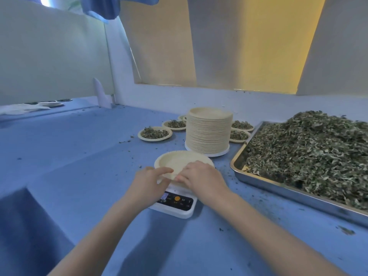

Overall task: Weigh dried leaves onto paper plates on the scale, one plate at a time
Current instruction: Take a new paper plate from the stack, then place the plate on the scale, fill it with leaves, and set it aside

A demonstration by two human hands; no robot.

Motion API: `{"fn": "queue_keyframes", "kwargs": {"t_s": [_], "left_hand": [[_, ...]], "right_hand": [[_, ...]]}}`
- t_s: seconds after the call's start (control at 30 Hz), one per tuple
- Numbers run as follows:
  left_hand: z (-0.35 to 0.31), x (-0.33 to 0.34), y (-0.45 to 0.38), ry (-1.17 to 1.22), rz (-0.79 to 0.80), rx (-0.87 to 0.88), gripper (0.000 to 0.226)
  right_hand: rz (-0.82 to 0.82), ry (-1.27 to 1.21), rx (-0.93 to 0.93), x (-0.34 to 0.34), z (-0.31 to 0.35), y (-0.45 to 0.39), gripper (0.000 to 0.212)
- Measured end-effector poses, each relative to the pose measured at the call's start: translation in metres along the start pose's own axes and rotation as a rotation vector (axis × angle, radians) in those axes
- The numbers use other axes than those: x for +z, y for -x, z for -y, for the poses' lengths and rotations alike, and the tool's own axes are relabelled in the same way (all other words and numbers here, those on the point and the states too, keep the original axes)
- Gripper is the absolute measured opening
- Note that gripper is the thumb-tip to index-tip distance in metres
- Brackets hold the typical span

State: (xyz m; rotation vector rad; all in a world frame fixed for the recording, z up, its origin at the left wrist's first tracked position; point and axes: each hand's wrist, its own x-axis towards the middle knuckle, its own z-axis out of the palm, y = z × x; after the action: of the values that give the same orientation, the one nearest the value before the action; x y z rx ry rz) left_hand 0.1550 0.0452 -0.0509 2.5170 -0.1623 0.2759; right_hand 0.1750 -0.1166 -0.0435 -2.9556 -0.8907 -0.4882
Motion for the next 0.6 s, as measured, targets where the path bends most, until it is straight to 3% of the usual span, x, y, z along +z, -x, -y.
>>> {"fn": "queue_keyframes", "kwargs": {"t_s": [0.23, 0.4, 0.6], "left_hand": [[0.004, -0.002, -0.002, 0.033, -0.096, -0.031, 0.054], [-0.003, -0.022, -0.011, 0.073, -0.188, -0.019, 0.05], [-0.015, -0.039, -0.017, 0.133, -0.168, 0.044, 0.044]], "right_hand": [[-0.003, -0.107, 0.078, -0.001, 0.0, 0.001, 0.04], [-0.124, -0.372, 0.154, -0.016, -0.003, -0.009, 0.035], [-0.144, -0.409, 0.143, -0.028, -0.002, -0.024, 0.035]]}}
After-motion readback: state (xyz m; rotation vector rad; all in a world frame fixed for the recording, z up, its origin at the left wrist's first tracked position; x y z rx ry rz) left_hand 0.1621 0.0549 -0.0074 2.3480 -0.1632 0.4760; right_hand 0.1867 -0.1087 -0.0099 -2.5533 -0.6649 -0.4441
